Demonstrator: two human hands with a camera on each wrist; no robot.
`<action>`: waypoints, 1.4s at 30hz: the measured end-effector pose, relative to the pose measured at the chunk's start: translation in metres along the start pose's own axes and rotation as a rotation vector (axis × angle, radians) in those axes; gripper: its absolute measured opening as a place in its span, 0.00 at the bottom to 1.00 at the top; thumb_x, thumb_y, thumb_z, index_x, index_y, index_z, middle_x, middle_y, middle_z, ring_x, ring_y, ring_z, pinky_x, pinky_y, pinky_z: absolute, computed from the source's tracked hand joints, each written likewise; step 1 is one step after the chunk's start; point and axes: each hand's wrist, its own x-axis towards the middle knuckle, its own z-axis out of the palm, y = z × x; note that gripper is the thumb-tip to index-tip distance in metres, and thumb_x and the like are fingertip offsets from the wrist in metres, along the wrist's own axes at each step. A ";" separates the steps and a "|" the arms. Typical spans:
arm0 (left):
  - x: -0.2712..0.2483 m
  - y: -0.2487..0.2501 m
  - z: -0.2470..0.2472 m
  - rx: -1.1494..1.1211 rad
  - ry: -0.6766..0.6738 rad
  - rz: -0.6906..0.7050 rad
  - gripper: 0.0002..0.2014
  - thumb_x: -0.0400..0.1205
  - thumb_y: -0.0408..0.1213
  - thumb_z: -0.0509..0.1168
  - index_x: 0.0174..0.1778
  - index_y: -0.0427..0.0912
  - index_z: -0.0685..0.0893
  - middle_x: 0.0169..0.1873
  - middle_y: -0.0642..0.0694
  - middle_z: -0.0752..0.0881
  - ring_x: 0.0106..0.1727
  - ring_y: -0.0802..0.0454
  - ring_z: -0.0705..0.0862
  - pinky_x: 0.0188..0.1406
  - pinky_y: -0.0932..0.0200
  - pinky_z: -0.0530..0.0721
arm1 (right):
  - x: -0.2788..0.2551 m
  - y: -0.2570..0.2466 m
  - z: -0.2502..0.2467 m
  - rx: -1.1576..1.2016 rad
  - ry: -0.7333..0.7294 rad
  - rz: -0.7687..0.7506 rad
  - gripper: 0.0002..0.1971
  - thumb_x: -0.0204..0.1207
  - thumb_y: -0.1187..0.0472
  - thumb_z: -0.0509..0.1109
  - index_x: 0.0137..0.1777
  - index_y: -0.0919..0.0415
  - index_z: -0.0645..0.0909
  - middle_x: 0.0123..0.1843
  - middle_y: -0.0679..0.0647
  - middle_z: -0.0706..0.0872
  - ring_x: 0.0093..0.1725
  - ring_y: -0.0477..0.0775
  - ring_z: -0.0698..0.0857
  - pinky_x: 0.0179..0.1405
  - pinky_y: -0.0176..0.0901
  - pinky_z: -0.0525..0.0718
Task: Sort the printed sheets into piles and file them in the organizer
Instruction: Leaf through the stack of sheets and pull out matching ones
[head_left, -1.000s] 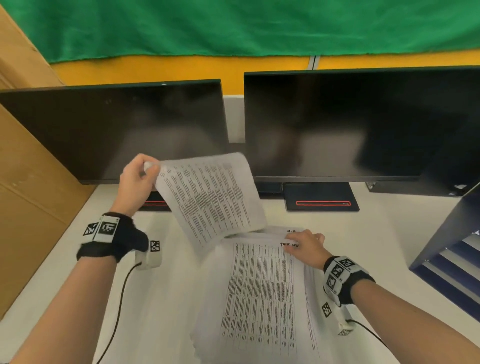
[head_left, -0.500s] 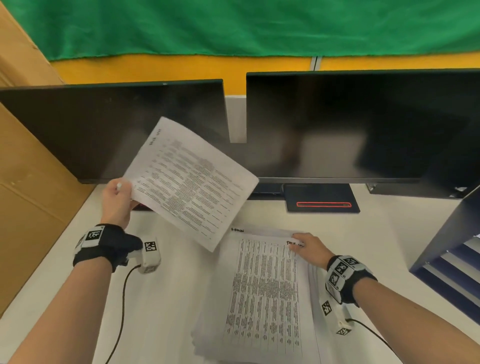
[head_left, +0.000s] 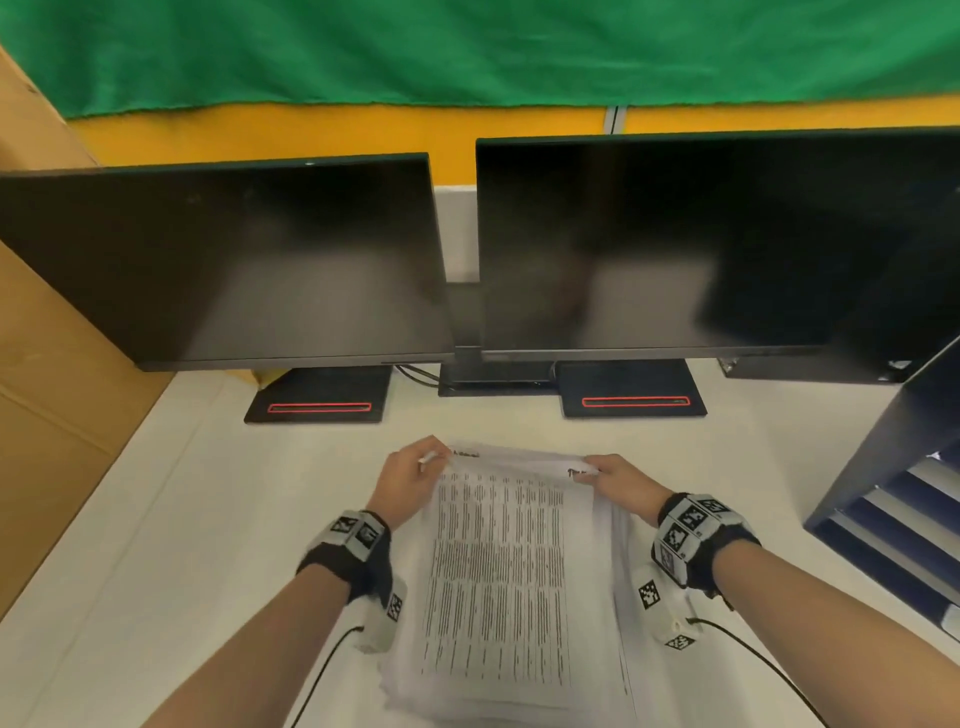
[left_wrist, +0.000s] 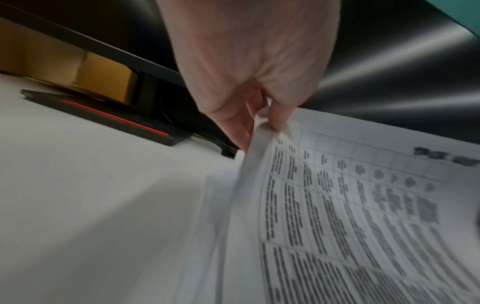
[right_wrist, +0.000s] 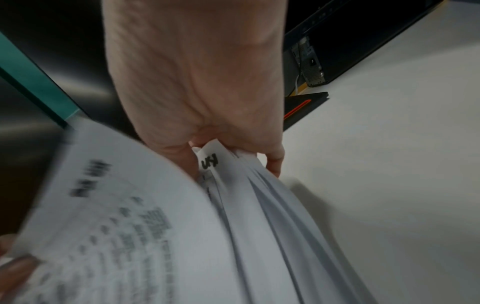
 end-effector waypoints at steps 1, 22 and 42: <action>-0.001 0.001 0.009 0.027 0.010 0.002 0.07 0.84 0.32 0.60 0.46 0.45 0.84 0.38 0.45 0.88 0.20 0.61 0.73 0.22 0.69 0.70 | -0.003 -0.003 0.001 0.021 -0.009 0.009 0.12 0.84 0.61 0.61 0.59 0.64 0.83 0.60 0.56 0.84 0.61 0.54 0.82 0.58 0.37 0.73; 0.041 0.044 0.029 0.850 -0.230 0.265 0.13 0.83 0.43 0.59 0.62 0.49 0.80 0.59 0.48 0.81 0.57 0.48 0.81 0.61 0.52 0.72 | -0.041 0.030 0.046 -0.965 0.303 -0.617 0.23 0.51 0.71 0.82 0.44 0.45 0.88 0.45 0.38 0.89 0.35 0.45 0.82 0.35 0.36 0.80; 0.013 0.032 0.034 1.011 -0.202 0.477 0.16 0.76 0.35 0.71 0.59 0.45 0.81 0.51 0.44 0.78 0.51 0.47 0.76 0.50 0.54 0.75 | -0.044 0.022 0.055 -0.690 0.278 -0.409 0.17 0.75 0.67 0.68 0.63 0.55 0.81 0.81 0.52 0.60 0.58 0.51 0.77 0.62 0.43 0.80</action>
